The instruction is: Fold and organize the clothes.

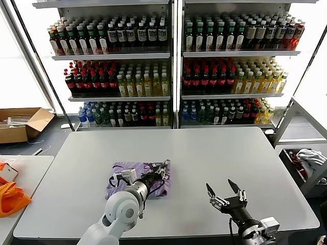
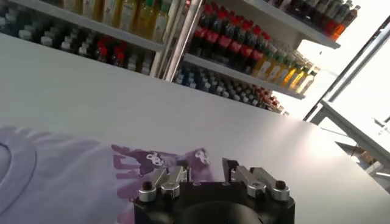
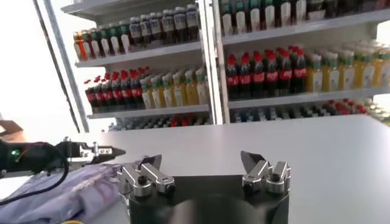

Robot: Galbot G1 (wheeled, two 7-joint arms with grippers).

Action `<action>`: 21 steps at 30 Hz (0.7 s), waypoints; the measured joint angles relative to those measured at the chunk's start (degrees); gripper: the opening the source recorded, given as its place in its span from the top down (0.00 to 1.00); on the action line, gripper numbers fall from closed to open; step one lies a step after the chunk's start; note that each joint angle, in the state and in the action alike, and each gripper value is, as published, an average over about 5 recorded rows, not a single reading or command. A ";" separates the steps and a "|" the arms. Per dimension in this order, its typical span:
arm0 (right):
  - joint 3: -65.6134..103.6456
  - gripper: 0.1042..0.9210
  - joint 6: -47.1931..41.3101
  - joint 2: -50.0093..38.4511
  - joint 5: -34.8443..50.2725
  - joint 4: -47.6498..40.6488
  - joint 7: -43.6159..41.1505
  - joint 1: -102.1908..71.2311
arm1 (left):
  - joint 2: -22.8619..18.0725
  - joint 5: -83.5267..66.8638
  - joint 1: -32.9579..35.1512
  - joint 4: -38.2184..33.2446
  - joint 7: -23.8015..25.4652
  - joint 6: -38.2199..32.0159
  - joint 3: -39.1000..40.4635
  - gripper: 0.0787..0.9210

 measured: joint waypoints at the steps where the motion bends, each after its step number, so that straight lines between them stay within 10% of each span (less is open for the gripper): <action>1: -1.40 0.12 -0.60 0.05 0.41 -0.76 0.64 1.15 | 0.32 0.22 0.26 -0.66 0.66 -0.09 -0.33 0.59; 14: -17.98 0.12 -5.46 4.49 5.27 -16.10 6.71 17.97 | 7.21 1.62 7.61 -10.96 6.91 -0.61 -9.46 0.16; 21: -23.59 0.18 -6.04 8.20 6.52 -23.98 9.46 24.88 | 9.15 1.67 12.09 -14.72 8.67 -0.60 -15.13 0.12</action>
